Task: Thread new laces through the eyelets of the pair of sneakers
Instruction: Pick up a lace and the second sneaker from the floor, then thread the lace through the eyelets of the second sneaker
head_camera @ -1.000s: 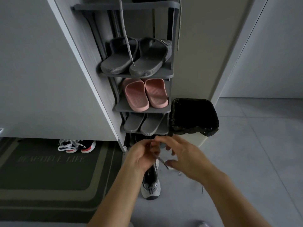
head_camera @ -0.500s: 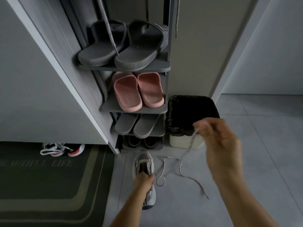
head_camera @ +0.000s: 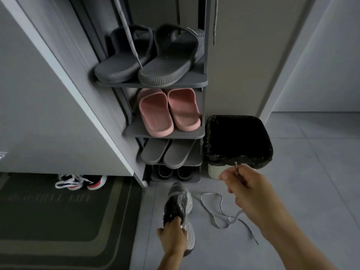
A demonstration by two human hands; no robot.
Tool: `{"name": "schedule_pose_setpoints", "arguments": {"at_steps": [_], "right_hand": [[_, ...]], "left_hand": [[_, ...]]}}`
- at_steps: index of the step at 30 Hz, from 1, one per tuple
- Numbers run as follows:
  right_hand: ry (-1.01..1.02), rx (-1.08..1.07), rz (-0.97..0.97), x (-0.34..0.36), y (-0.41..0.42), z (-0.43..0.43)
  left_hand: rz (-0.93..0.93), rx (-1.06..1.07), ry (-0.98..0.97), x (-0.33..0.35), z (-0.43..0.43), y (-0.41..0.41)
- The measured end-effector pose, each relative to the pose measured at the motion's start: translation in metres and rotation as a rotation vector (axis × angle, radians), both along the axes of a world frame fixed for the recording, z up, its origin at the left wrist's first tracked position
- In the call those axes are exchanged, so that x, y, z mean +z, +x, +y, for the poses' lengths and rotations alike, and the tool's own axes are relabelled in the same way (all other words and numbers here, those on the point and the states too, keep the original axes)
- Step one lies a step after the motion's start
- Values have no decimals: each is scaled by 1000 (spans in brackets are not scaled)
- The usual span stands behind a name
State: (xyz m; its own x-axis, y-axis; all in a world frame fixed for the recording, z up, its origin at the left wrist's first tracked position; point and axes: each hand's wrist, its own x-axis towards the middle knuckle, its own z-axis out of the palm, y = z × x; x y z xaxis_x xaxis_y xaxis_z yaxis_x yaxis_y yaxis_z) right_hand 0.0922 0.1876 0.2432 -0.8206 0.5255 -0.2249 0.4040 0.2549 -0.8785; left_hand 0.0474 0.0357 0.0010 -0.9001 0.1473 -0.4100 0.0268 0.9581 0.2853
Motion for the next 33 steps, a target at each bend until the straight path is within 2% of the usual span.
{"name": "schedule_pose_setpoints", "arguments": {"at_steps": [2,4,5,7,11,16,20,22,24,25,27,30,31,33], "right_hand": [[27,24,-71,-2,-1,-3],[62,50,-127,-3,-2,-8],[71,69,-147,-5,-3,-11],[63,104,-166,-7,-4,-18],[-166,41,-98,-1,4,-35],[-436,-36,-57,38,50,-59],[-359,-87,47,54,90,-79],[-358,-67,110,59,113,-86],[-334,-15,165,64,137,-92],[-315,8,188,65,148,-96],[-289,45,213,64,168,-104],[-246,106,189,57,188,-119],[-238,124,183,57,192,-122],[-228,159,171,60,197,-125]], "left_hand": [[64,65,53,27,-1,6],[239,58,175,57,-4,14],[280,24,249,74,-7,20],[411,-102,260,108,-16,37],[726,-238,328,170,-38,88],[832,-429,262,221,-71,150],[713,-526,345,242,-98,184],[662,-493,578,259,-115,196],[564,-299,885,275,-129,201],[541,-218,957,281,-135,201],[513,-185,894,290,-143,200],[153,-206,779,289,-148,208],[62,-214,801,287,-149,213],[11,-214,904,289,-151,223]]}}
